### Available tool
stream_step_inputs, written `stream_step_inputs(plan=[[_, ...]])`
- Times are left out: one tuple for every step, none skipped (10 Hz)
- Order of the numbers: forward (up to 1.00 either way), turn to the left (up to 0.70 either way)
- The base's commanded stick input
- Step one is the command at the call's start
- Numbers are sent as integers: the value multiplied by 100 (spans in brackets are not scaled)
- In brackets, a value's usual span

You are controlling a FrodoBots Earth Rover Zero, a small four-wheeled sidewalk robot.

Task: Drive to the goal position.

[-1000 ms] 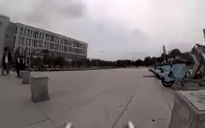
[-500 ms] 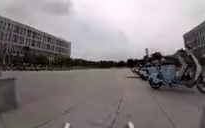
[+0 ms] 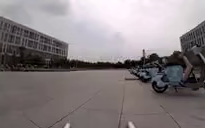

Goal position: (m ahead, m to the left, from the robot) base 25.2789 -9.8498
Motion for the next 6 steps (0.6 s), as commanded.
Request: stream_step_inputs(plan=[[83, 23], [84, 6], [84, 0], [85, 0], [85, 0], [85, 0]])
